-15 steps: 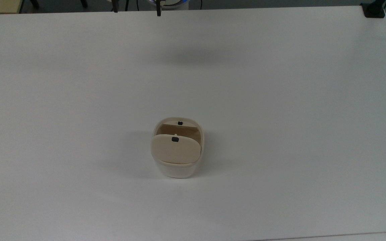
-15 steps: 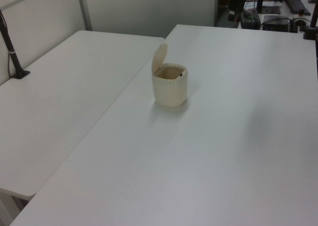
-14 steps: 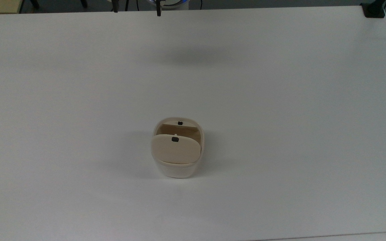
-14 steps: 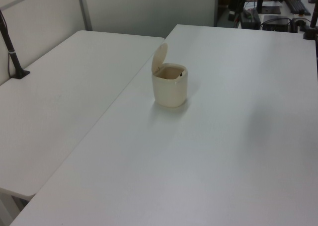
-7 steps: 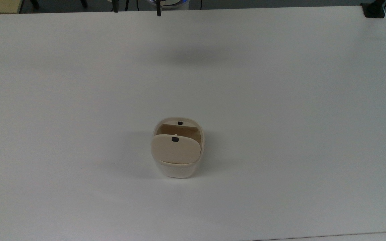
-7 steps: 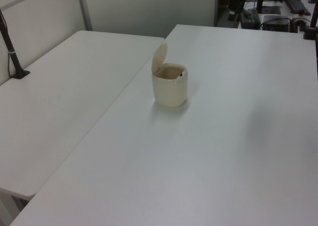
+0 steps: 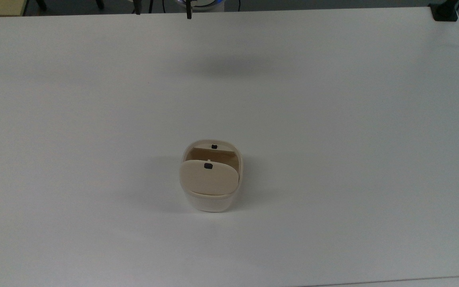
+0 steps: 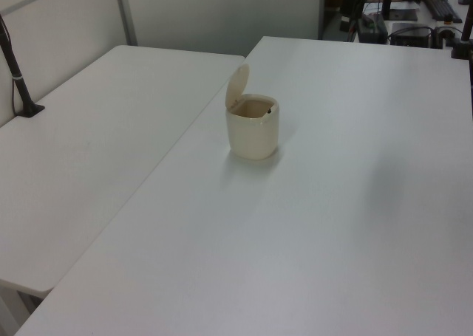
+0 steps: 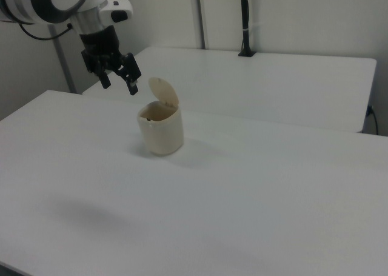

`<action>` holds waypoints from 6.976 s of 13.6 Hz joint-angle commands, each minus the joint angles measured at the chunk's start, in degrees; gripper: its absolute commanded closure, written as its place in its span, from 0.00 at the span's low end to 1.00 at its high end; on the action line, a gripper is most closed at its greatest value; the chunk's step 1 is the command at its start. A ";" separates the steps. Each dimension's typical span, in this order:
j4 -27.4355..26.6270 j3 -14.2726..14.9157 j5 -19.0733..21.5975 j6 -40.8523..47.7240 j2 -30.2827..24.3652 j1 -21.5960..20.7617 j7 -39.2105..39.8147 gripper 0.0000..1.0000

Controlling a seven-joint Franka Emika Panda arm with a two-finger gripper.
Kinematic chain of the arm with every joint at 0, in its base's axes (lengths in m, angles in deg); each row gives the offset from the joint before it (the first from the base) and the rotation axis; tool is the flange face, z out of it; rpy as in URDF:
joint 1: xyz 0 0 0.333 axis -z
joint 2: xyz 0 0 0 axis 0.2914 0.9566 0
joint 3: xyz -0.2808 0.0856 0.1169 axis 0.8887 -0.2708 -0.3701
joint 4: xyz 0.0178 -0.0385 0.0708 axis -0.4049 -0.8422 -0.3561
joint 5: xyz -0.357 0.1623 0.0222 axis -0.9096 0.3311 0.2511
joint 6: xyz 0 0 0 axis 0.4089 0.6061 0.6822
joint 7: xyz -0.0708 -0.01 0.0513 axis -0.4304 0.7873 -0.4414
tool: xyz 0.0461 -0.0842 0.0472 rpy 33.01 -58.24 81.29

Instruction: Close the trash bin

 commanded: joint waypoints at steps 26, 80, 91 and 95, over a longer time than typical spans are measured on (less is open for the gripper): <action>-0.82 0.36 -0.77 2.33 -1.30 -0.69 0.71 0.00; 24.93 8.97 -16.06 -36.60 34.73 -14.66 -71.53 1.00; 13.07 4.58 -19.84 -35.72 28.24 -14.57 -67.32 1.00; 8.68 4.31 -19.84 -34.67 26.47 -14.66 -65.04 1.00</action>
